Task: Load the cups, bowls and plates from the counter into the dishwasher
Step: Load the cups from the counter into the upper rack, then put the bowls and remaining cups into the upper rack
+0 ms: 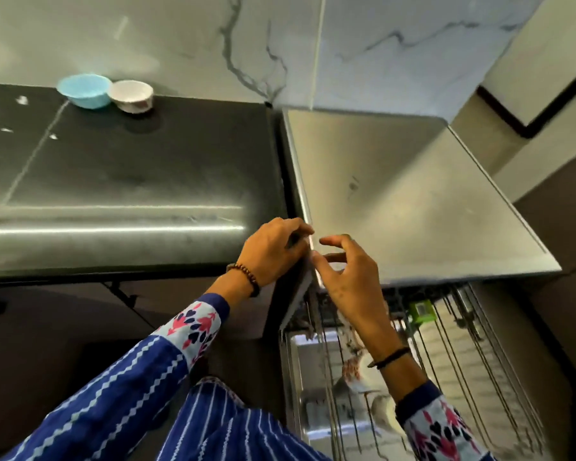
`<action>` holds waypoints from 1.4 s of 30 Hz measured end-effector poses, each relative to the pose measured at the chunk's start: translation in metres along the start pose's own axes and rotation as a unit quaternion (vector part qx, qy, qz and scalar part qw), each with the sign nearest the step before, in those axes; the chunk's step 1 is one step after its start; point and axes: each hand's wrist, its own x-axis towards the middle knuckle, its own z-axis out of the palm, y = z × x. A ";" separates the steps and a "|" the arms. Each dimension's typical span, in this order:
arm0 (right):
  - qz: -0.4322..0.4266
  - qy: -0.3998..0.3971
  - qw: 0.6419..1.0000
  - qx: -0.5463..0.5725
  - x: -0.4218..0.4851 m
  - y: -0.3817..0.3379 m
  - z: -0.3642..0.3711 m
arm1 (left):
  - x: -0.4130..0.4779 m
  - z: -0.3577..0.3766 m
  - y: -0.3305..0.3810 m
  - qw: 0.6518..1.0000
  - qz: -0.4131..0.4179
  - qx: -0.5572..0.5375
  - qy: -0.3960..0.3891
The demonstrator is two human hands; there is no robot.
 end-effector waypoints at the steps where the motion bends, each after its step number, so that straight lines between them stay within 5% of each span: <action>1: -0.010 -0.011 1.000 0.002 0.013 -0.009 0.008 | 0.004 -0.012 -0.010 1.000 -0.014 -0.006 0.015; 19: -0.052 -0.153 0.987 0.023 0.232 -0.140 0.215 | 0.098 -0.206 -0.216 0.970 -0.182 -0.080 0.138; 30: 0.043 -0.292 0.952 0.084 0.360 -0.187 0.342 | 0.177 -0.263 -0.334 0.876 -0.319 -0.271 0.239; 35: 0.110 -0.302 0.927 0.195 0.398 -0.196 0.382 | 0.209 -0.269 -0.359 0.844 -0.321 -0.315 0.291; 42: 0.120 -0.272 0.917 0.265 0.417 -0.195 0.396 | 0.226 -0.271 -0.365 0.842 -0.324 -0.309 0.301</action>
